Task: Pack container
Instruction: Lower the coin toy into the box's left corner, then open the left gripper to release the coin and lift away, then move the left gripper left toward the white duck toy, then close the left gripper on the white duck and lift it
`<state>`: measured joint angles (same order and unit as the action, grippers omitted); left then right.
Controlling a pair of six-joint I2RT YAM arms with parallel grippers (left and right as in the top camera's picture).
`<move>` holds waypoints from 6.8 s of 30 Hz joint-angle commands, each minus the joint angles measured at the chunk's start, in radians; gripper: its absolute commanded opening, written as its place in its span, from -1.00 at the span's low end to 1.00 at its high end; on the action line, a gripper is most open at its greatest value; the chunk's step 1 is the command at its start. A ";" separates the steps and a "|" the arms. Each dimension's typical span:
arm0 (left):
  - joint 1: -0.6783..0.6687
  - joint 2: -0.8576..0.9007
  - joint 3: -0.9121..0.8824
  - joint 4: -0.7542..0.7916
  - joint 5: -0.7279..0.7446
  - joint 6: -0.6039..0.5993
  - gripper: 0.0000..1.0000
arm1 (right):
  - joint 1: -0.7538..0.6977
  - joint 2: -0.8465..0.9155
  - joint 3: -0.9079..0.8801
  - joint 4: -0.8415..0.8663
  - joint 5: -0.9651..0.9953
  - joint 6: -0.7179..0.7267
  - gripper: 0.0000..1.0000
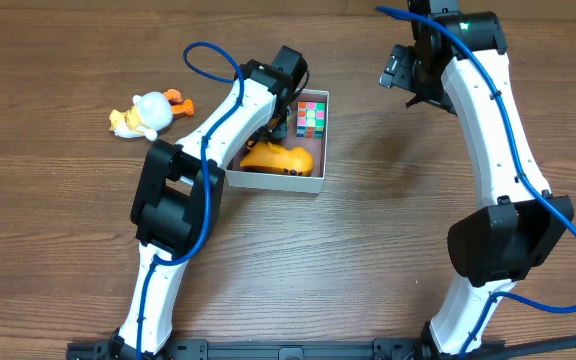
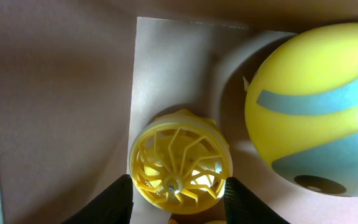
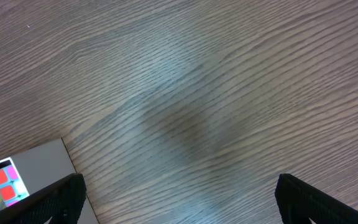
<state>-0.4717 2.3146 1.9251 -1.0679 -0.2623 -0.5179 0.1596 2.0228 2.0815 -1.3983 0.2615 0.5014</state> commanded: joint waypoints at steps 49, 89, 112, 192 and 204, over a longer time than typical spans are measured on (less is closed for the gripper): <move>0.002 0.001 0.010 -0.018 -0.005 0.016 -0.71 | 0.002 -0.003 0.027 0.005 0.003 0.008 1.00; 0.053 0.001 0.010 0.088 -0.037 0.051 -0.49 | 0.002 -0.003 0.027 0.005 0.003 0.008 1.00; 0.051 -0.131 0.018 0.098 -0.031 0.051 0.02 | 0.002 -0.003 0.027 0.005 0.003 0.008 1.00; 0.486 0.022 0.026 0.017 0.159 0.402 -0.73 | 0.002 -0.003 0.027 0.005 0.003 0.008 1.00; 0.484 0.006 0.044 -0.084 0.271 0.308 -0.92 | 0.002 -0.003 0.027 0.005 0.003 0.008 1.00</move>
<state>0.0093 2.3005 1.9564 -1.1202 -0.1040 -0.1814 0.1596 2.0228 2.0815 -1.3987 0.2611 0.5011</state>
